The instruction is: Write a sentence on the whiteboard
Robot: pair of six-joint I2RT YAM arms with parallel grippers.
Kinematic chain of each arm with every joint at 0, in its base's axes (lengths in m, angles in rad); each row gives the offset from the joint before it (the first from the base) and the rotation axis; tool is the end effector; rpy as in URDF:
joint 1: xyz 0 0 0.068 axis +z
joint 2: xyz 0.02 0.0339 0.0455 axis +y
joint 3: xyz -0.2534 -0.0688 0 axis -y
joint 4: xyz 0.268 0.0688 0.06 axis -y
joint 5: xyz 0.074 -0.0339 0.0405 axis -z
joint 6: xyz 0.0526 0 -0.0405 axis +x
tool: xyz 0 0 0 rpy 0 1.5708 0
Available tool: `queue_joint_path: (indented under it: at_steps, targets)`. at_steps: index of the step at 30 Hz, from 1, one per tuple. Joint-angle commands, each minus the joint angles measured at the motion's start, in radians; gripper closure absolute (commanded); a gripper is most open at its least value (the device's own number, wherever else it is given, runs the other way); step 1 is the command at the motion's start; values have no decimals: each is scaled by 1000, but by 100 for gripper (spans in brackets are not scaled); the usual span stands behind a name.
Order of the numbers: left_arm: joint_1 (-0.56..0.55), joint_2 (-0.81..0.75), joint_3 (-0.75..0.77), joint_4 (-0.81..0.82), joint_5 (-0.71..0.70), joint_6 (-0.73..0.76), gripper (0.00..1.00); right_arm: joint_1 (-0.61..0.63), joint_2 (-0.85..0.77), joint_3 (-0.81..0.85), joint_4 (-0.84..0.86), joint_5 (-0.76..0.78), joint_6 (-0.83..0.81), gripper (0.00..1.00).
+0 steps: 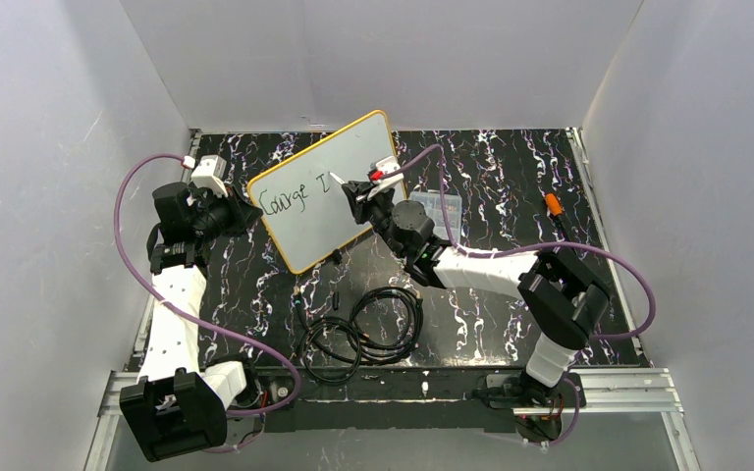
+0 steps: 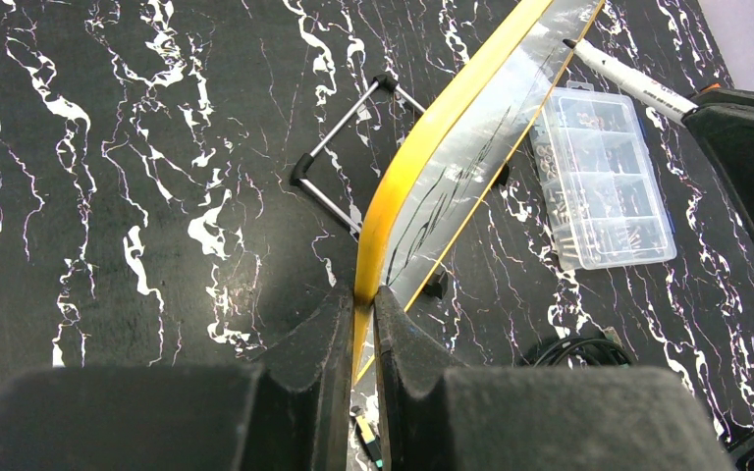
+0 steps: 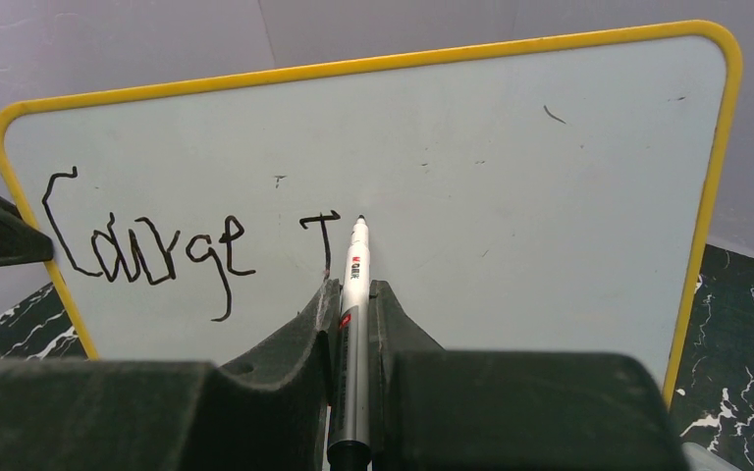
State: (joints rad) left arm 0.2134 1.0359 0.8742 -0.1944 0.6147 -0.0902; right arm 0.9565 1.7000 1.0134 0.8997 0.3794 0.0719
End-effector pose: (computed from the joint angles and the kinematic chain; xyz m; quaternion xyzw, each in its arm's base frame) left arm 0.2748 0.0285 0.3068 0.0523 0.7998 -0.2145 0.5582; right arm 0.2569 0.3304 0.2673 -0.1313 0.6201 0.2728 0.7237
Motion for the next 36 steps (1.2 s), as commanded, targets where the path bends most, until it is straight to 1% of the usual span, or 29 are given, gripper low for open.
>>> queue_joint_path:
  at_steps: [1,18,26,36]
  targets:
    - [-5,-15,2,-8,20,-5,100,-2,17,47,49,-16,-15,99]
    - [-8,-20,0,-8,19,-5,100,-1,8,-22,5,-32,35,99]
    - [-7,-20,-1,-8,19,-5,100,-1,-6,-37,-3,22,32,99]
    - [-7,-17,1,-9,20,-5,100,-2,-15,-6,12,62,-7,99]
